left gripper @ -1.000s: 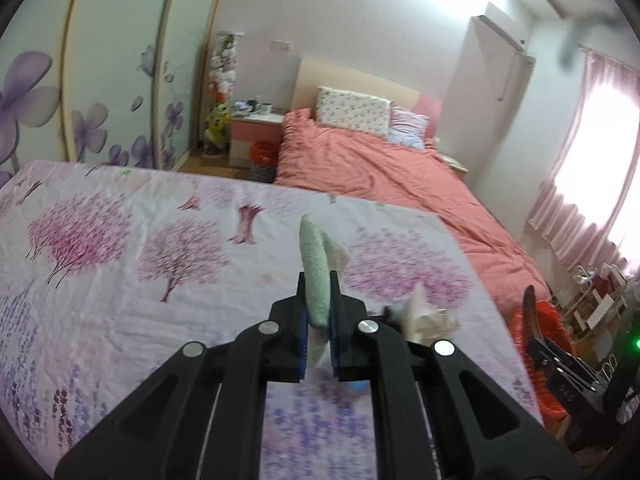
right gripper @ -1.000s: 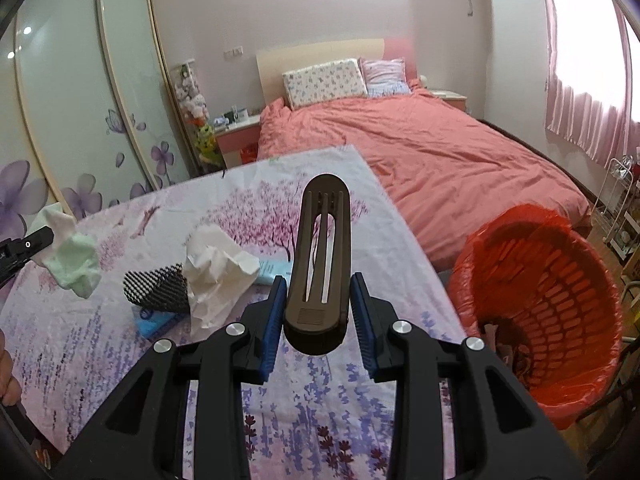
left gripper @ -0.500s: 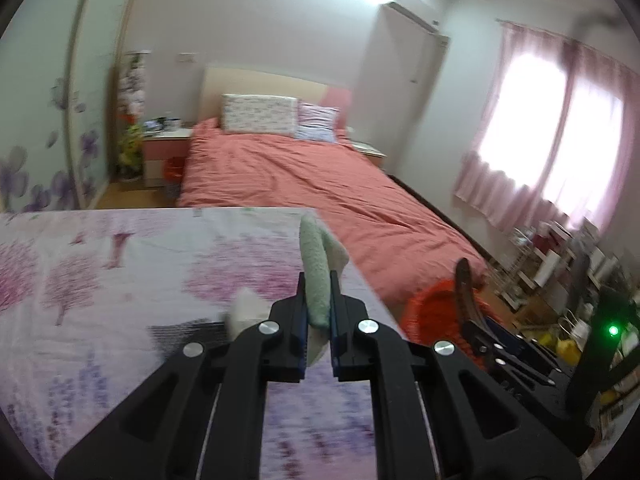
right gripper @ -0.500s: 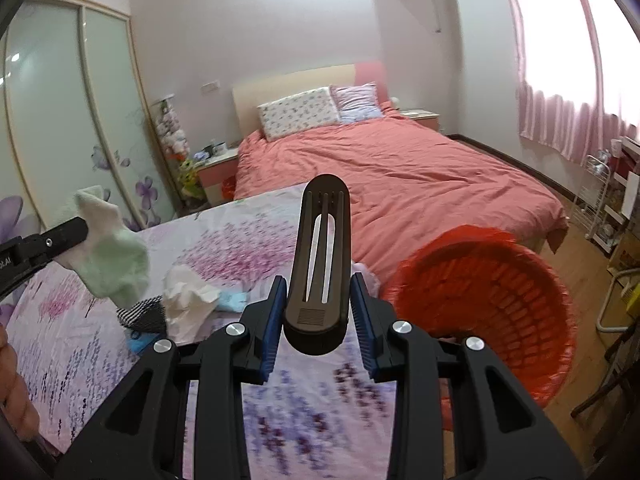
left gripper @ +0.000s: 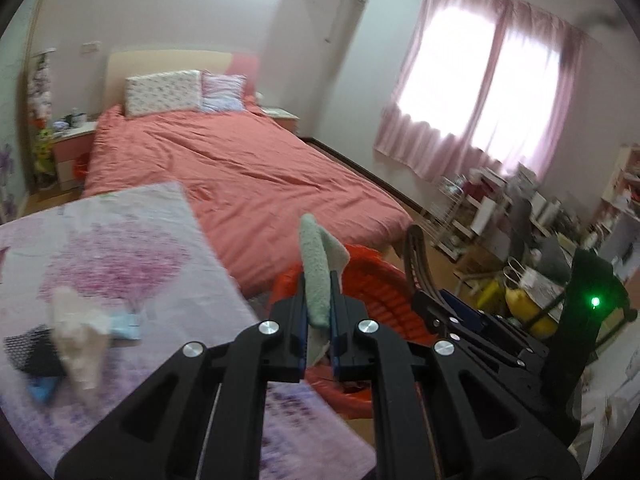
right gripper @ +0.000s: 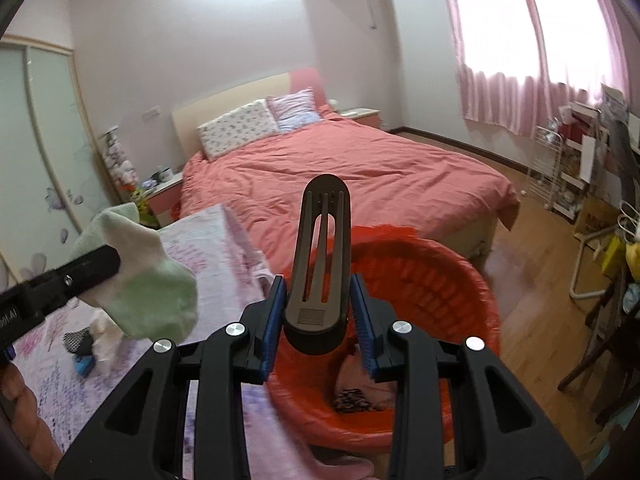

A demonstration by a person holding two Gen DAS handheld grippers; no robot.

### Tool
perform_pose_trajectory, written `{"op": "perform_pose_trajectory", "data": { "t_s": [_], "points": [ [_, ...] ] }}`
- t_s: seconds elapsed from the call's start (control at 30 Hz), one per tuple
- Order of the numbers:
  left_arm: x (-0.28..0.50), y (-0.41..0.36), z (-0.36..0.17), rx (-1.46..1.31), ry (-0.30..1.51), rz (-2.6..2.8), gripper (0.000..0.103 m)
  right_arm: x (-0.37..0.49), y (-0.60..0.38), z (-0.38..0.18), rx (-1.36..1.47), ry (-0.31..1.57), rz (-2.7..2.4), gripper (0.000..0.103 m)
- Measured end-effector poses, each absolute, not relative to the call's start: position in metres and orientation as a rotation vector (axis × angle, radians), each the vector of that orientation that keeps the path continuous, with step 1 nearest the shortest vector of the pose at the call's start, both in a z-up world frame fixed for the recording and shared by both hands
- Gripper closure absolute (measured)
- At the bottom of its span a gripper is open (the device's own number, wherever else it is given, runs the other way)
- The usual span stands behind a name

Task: Collect trash
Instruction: 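Lift the green towel and brown comb and carry both over the red basket, then open both tools to drop the towel and comb into the basket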

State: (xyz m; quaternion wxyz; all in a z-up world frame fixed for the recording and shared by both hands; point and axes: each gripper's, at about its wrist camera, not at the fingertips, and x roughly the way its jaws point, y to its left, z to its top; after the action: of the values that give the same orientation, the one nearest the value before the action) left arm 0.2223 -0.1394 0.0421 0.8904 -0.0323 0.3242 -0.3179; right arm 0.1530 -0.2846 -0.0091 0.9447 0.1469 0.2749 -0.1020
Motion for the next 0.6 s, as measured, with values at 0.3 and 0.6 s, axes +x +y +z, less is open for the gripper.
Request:
{"op": "perform_pose_trajectory", "data": {
  "t_s": [0.3, 0.6],
  "points": [
    [0.251, -0.213, -0.009, 0.000, 0.809, -0.705, 0.071, 0.167, -0.333, -0.036, 0.417, 0.595, -0.249, 0.069],
    [0.264, -0.177, -0.029, 0.038, 0.823, -0.558, 0.057, 0.159, -0.331, -0.043, 0.408, 0.610, -0.265, 0.060]
  ]
}}
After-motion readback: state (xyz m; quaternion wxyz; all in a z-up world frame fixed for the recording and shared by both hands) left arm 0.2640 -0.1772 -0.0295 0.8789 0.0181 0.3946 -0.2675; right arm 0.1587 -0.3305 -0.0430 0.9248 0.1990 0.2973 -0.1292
